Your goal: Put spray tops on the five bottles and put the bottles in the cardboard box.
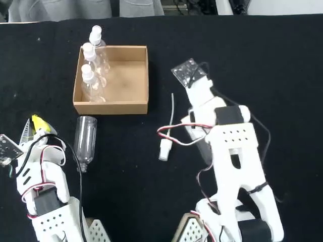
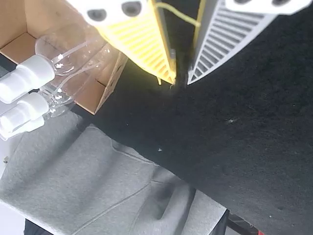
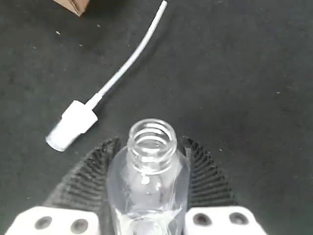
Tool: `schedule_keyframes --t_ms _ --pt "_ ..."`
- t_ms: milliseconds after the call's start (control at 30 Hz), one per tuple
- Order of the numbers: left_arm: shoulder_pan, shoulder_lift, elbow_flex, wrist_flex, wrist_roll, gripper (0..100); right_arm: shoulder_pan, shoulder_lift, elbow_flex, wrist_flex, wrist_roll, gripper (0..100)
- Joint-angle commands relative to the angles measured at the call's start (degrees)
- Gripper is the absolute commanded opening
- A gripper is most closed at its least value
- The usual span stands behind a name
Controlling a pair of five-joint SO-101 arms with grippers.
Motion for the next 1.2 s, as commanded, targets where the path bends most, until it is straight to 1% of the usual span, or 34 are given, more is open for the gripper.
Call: schedule_keyframes --t_ms 0,200,500,667,833,967,1067,1167 --pt "0.8 -0.4 1.3 -0.9 -3.9 3 -2.3 -2.6 -3.6 -1.1 -3.2 6.4" --pt "0.7 -0.4 1.3 -0.9 -4.6 3 -2.0 -2.7 -3.4 -2.2 -8.0 6.4" --pt "0.3 -0.4 1.3 -0.9 -4.7 3 -1.9 -3.2 -3.3 -1.7 -9.1 6.4" --pt "0.9 -0.4 1.3 -0.9 -10.1 3 -0.7 -10.7 0.4 -2.1 -10.7 4.6" --pt "0.9 -0.4 1.3 -0.8 -10.5 3 0.3 -16.7 4.5 -2.4 -10.7 4.3" --pt "1.1 -0.4 1.3 0.4 -10.5 3 2.2 -19.0 8.7 -6.1 -10.7 4.0" --pt "3.6 -0.5 1.3 1.6 -11.1 3 4.0 -20.6 11.9 -8.9 -10.7 3.9" --pt "6.0 -0.4 1.3 1.7 -15.8 3 5.6 -22.5 14.2 -10.3 -10.7 3.9"
